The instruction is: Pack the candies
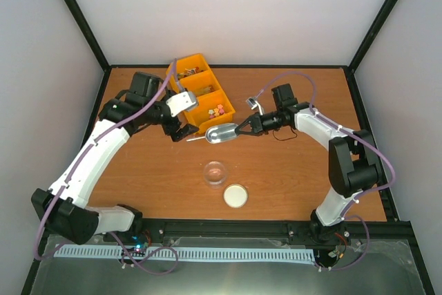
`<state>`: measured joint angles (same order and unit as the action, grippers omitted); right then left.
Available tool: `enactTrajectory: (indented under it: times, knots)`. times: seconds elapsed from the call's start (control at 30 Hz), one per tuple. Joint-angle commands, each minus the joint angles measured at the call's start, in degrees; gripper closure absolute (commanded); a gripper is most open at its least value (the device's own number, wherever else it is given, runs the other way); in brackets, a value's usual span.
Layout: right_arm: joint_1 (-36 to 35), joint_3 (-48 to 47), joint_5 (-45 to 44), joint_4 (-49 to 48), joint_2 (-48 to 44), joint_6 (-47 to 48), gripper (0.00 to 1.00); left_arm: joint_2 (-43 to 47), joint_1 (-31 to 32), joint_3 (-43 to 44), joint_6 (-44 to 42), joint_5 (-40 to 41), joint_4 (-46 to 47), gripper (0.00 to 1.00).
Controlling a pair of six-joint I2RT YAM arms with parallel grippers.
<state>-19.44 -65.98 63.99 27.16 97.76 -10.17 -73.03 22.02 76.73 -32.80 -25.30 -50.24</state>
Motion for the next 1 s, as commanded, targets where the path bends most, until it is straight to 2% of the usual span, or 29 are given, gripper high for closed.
enactTrajectory:
  times: [0.0,0.1,0.17,0.27,0.5,0.77,0.97]
  knots:
    - [1.3,1.0,8.0,-4.2,-0.1,-3.6,0.97,1.2,0.3,-0.3,-14.4,-8.4,-4.1,0.00]
    - [1.6,2.5,11.0,-7.3,0.1,-6.8,0.97,0.0,0.3,-3.5,-21.4,-8.4,-2.5,0.02]
    - [1.6,3.1,11.6,-8.9,0.3,-8.0,0.97,0.2,0.7,-5.8,-19.7,-8.4,1.8,0.08]
    - [1.6,3.7,12.4,-10.0,0.5,-9.3,0.97,-0.2,1.2,-6.7,-18.8,-10.5,3.8,0.22]
    - [1.6,4.1,12.7,-10.8,0.6,-10.5,0.97,-2.1,6.8,-9.8,-22.4,0.7,6.2,0.49]
    - [1.6,4.8,12.6,-11.3,0.7,-11.2,0.97,-3.1,7.5,-9.5,-22.5,3.5,7.9,0.65]
    - [1.6,5.3,13.0,-12.1,0.9,-11.8,0.97,-3.0,7.5,-11.5,-23.4,5.4,9.0,0.71]
